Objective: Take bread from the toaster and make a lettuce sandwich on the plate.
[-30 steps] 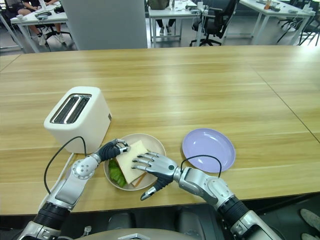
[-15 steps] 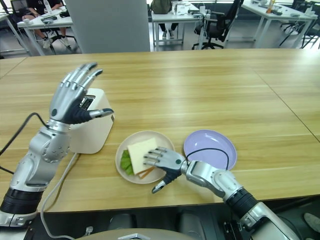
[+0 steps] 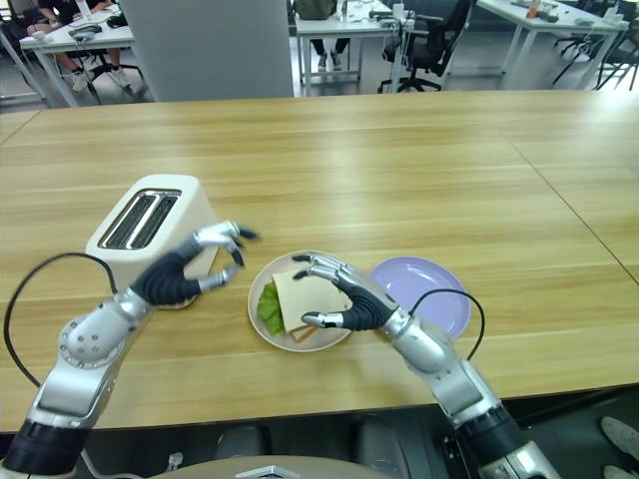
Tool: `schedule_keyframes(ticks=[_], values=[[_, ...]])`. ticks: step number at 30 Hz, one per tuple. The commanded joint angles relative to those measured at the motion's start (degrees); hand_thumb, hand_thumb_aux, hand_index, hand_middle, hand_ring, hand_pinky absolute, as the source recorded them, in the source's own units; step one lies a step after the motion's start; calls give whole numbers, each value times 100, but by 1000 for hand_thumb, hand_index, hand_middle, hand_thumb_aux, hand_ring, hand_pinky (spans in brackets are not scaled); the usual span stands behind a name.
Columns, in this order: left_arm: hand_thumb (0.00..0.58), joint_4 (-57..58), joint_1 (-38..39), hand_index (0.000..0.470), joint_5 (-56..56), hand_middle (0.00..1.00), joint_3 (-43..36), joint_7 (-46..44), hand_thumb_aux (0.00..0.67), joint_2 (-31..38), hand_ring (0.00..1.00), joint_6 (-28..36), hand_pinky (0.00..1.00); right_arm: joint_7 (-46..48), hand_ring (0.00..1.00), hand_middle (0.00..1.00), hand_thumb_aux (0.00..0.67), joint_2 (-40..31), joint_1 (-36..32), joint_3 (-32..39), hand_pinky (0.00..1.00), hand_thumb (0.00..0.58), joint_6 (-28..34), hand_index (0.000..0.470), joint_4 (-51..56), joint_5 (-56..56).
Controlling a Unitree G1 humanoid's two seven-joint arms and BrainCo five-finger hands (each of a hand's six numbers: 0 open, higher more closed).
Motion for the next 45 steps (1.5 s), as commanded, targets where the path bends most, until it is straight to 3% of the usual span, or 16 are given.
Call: schedule_keyframes(ticks=[1,5,9,17,23,27,32,35,41,45], values=[[580,-282,485,460,-209,961,-504,-1062,670,443,961,49,961,1546,1000,1000,670,-652,375,468,1000,580,141,460,-273,780],[580,179,638,460,1402,1000,-1032,-1163,670,704,1000,194,1000,1716,1000,1000,670,-935,462,521,1000,580,-27,460,161,-393],[580,654,703,460,3202,1000,-1246,-688,670,833,1000,362,1000,890,1000,1000,670,-1005,369,374,1000,580,-276,460,445,-2539],[580,1347,487,460,4937,1000,-1476,341,670,422,1000,538,1000,-200,1000,1000,670,-791,214,362,1000,580,-67,460,1037,-4310],[580,2846,-546,460,5726,1000,-2103,809,670,-139,1000,527,1000,-606,1000,1000,670,32,-559,813,1000,580,116,460,2470,-4848],[580,4498,-2012,460,6260,1000,-2481,1509,670,-835,1000,740,1000,-1242,1000,1000,670,911,-1874,1165,1000,580,287,460,4452,-5154],[580,6826,-4035,460,6971,1000,-2954,2916,670,-1574,1000,1181,1000,-2730,1000,1000,670,1754,-3591,1550,1000,580,1080,460,6936,-5670],[580,7931,-4786,460,6960,1000,-3041,3519,670,-1887,1000,1271,1000,-3036,1000,1000,670,2043,-4263,1643,1000,580,1300,460,7772,-5650],[580,8412,-5088,460,6676,1000,-3010,3814,670,-1843,1000,1002,1000,-3270,1000,1000,670,2018,-4705,1671,1000,580,1082,460,8090,-5479],[580,7388,-4408,460,6168,1000,-2712,3521,670,-1491,1000,776,1000,-3482,1000,1000,670,1595,-4422,1592,1000,580,576,460,7558,-5321]])
